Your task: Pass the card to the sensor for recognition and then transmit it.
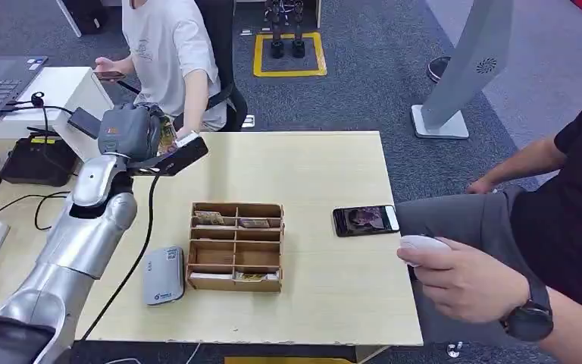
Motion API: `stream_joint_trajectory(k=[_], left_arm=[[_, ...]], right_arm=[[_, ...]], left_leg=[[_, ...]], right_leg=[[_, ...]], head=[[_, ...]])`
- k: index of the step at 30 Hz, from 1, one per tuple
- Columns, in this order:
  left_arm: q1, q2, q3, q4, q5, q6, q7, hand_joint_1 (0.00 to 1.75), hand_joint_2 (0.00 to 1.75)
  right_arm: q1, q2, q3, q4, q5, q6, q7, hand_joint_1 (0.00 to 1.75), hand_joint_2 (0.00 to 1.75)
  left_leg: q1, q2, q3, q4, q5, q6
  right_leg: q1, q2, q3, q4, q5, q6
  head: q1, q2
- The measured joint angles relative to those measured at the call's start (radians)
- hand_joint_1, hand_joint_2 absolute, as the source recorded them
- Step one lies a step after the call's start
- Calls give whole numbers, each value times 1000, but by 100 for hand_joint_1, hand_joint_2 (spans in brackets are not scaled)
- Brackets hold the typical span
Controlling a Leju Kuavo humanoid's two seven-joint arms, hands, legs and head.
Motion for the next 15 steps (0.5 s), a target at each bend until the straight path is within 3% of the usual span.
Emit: stream_joint_trajectory(k=[15], left_arm=[[3, 0, 29, 11, 22, 8, -10, 0, 175]], right_arm=[[0, 6, -7, 0, -3, 3, 5, 0, 175]], left_leg=[[0, 0, 0, 0, 0, 0]], right_leg=[[0, 0, 0, 0, 0, 0]], head=[[0, 0]])
